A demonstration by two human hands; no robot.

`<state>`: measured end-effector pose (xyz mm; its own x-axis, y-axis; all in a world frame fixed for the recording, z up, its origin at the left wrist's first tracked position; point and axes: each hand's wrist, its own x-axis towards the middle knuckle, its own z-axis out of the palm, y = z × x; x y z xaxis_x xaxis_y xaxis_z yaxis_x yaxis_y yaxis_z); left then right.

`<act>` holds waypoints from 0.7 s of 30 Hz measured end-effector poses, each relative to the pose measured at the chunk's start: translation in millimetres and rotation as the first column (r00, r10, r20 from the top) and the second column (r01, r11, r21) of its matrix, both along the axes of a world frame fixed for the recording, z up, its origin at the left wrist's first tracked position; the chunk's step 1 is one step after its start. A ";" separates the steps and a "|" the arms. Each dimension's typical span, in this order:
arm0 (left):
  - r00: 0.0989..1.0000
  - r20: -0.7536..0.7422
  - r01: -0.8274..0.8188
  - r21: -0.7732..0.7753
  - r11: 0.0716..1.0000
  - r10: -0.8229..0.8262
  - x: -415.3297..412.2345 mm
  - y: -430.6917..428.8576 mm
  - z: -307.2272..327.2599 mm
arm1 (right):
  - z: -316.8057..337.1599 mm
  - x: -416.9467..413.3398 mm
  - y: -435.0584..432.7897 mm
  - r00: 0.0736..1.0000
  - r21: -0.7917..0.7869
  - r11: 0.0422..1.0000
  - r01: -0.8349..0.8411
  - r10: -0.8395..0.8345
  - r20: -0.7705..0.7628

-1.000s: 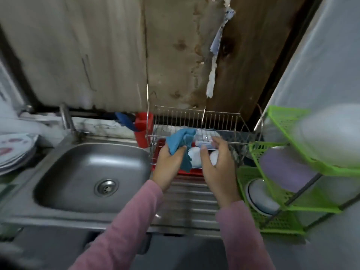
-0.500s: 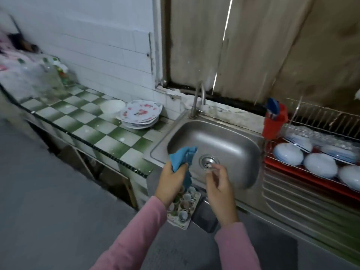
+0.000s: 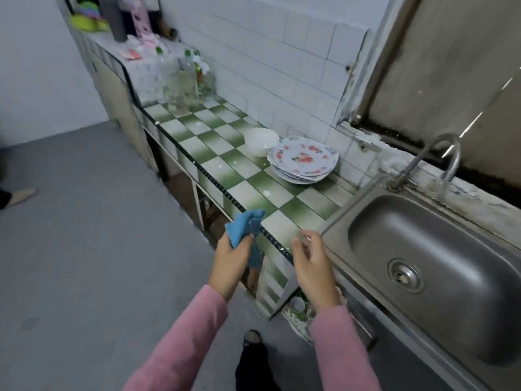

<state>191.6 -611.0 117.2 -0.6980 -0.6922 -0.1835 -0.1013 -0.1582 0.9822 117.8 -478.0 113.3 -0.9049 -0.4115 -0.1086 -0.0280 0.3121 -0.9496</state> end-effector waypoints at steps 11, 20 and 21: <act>0.992 0.053 -0.114 0.020 0.993 0.113 -143.5 -139.2 -9.1 | -17.3 -157.8 -140.5 0.996 -0.032 0.999 0.004 -0.001 0.094; 0.991 0.135 -0.024 0.004 1.000 0.024 -258.5 -219.4 -18.7 | -38.2 -272.1 -206.5 0.972 0.032 0.995 0.094 -0.098 0.212; 0.989 0.144 -0.019 0.004 1.000 0.018 -267.3 -227.4 -21.2 | -43.0 -279.2 -213.7 0.969 0.050 0.994 0.097 -0.106 0.224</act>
<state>-75.7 -838.4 96.1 -0.6512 -0.7034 -0.2849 -0.2388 -0.1665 0.9567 -161.4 -691.7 70.3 -0.8919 -0.3099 -0.3294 0.2202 0.3385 -0.9149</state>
